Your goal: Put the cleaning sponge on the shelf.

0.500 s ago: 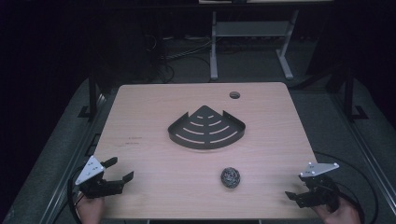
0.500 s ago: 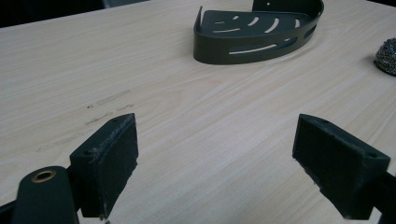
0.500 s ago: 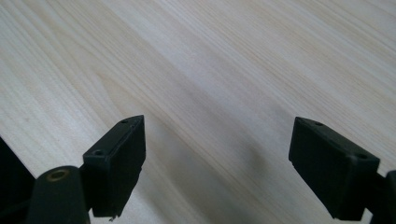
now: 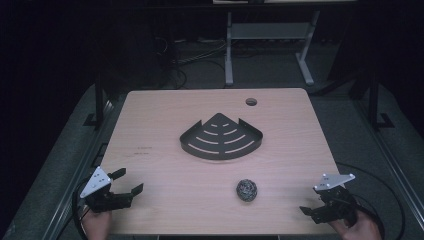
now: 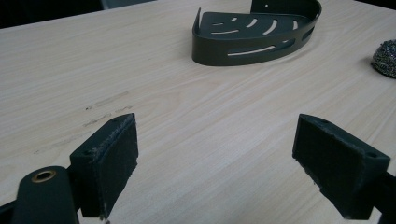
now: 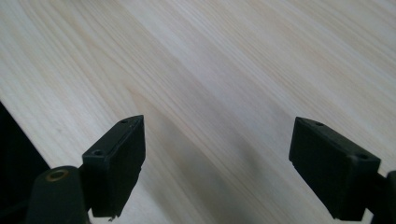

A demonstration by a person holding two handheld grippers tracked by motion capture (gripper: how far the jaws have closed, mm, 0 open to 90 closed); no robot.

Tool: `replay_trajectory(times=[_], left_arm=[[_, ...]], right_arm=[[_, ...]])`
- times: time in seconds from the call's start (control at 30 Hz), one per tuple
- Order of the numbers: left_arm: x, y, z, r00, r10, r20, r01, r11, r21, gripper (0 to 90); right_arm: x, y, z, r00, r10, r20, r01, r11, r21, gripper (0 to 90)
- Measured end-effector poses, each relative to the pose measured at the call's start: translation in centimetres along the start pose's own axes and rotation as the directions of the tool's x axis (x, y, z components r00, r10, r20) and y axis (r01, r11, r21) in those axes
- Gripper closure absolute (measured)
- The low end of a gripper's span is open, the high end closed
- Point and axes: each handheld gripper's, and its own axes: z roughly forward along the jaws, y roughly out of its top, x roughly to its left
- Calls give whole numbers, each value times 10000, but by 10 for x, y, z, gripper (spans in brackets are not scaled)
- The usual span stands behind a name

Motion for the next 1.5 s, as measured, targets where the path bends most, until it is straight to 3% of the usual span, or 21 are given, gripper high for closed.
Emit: replay_trajectory(times=[0.5, 1.03, 1.5], left_arm=[[0, 0, -2, 10000, -85, -48, 84, 9999, -108, 137], [1, 0, -3, 9999, -126, -68, 125, 9998, -150, 137], [2, 0, -4, 9999, -147, -72, 146, 9997, -193, 137]], right_arm=[[14, 23, 7, 9952, -692, -690, 697, 9975, 56, 176], [29, 46, 6, 9872, -1312, -912, 1336, 9908, 206, 169], [44, 66, 17, 9754, -1868, -1172, 1919, 9808, 340, 162]])
